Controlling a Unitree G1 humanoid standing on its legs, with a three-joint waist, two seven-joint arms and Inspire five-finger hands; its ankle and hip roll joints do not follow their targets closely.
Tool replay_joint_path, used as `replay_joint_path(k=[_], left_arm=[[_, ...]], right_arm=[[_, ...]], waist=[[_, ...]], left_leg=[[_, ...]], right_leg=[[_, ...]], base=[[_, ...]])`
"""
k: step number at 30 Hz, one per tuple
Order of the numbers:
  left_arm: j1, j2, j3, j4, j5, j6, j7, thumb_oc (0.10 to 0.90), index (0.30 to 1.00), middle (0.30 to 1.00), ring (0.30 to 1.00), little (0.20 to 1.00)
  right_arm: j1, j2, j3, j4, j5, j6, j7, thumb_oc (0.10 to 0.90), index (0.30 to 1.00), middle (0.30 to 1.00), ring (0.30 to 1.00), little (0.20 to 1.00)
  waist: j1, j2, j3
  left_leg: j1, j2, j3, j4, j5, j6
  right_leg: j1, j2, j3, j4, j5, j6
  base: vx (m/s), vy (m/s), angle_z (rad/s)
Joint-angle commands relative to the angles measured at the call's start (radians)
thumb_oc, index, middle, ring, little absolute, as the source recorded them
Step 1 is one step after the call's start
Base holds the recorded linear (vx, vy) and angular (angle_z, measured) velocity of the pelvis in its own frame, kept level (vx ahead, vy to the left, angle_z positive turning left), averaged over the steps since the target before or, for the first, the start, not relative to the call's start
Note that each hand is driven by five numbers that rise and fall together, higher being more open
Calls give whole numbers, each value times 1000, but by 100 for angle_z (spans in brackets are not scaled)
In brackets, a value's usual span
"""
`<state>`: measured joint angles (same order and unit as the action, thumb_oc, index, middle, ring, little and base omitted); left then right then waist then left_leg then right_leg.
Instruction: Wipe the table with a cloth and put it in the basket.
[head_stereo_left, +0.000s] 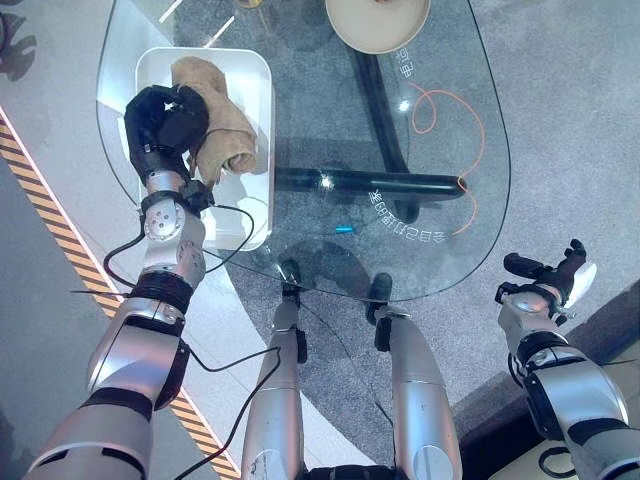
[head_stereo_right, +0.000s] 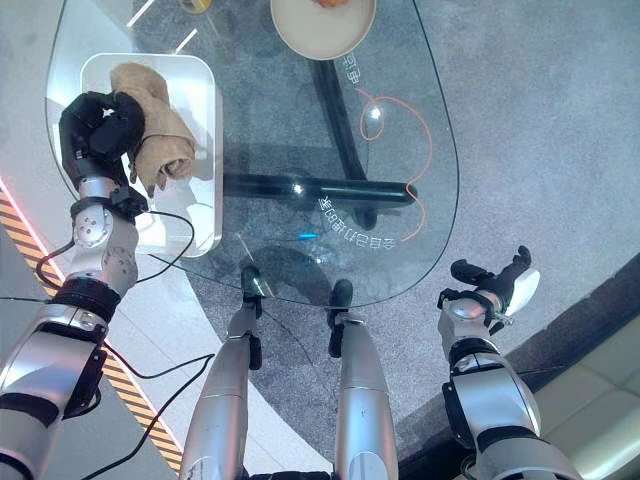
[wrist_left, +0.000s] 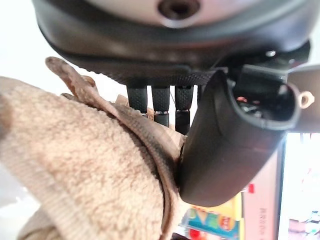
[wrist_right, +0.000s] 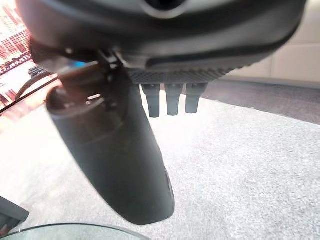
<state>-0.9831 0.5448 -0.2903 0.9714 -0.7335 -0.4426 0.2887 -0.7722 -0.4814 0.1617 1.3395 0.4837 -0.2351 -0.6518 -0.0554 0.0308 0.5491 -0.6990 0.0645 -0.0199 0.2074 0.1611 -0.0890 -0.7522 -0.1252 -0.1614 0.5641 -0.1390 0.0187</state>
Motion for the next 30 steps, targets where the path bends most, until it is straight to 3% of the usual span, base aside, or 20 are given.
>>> replay_joint_path(k=[1, 9, 22, 27, 28, 29, 30], left_arm=[[-171, 120, 22, -14, 150, -76, 99, 100, 300, 300, 300, 200], [-196, 145, -42, 67, 361, 0, 231, 100, 300, 300, 300, 200], [-250, 146, -141, 161, 559, 92, 318, 100, 300, 300, 300, 200], [-262, 142, -164, 181, 568, 108, 316, 100, 300, 300, 300, 200], [-264, 140, -169, 187, 573, 114, 317, 289, 462, 462, 462, 389], [-264, 137, -171, 190, 574, 122, 316, 800, 900, 900, 900, 900], [-264, 137, -172, 192, 574, 125, 316, 800, 900, 900, 900, 900]], right_arm=[[38, -91, 23, 26, 41, -11, -8, 800, 900, 900, 900, 900], [29, -99, 47, 32, 45, -10, 3, 800, 900, 900, 900, 900], [-16, -104, 75, 46, 45, 1, 2, 800, 900, 900, 900, 900], [-24, -105, 82, 48, 43, -1, 0, 800, 900, 900, 900, 900], [-26, -103, 85, 48, 43, -1, -3, 800, 900, 900, 900, 900], [-29, -103, 84, 49, 40, 0, -4, 800, 900, 900, 900, 900], [-29, -104, 85, 48, 40, 0, -3, 800, 900, 900, 900, 900]], waist=[[15, -30, -29], [6, -22, -29], [-5, -19, -29], [-9, -19, -29], [-9, -19, -29], [-10, -19, -29], [-10, -19, -29]], left_leg=[[19, -52, 79, 147, -216, 36], [19, -50, 84, 138, -203, 31], [15, -46, 92, 127, -191, 23], [15, -46, 94, 123, -188, 22], [15, -46, 94, 122, -187, 21], [14, -47, 94, 122, -186, 21], [14, -46, 94, 122, -186, 21]], right_leg=[[38, 81, 53, -162, 65, 48], [34, 80, 55, -166, 70, 48], [23, 78, 58, -172, 80, 51], [23, 77, 59, -176, 82, 52], [23, 78, 59, -177, 83, 52], [21, 78, 59, -176, 84, 52], [20, 79, 59, -175, 84, 53]], base=[[-26, 30, -1], [-7, 18, 0], [0, 0, 0], [0, 0, 0], [0, 0, 0], [0, 0, 0], [0, 0, 0]])
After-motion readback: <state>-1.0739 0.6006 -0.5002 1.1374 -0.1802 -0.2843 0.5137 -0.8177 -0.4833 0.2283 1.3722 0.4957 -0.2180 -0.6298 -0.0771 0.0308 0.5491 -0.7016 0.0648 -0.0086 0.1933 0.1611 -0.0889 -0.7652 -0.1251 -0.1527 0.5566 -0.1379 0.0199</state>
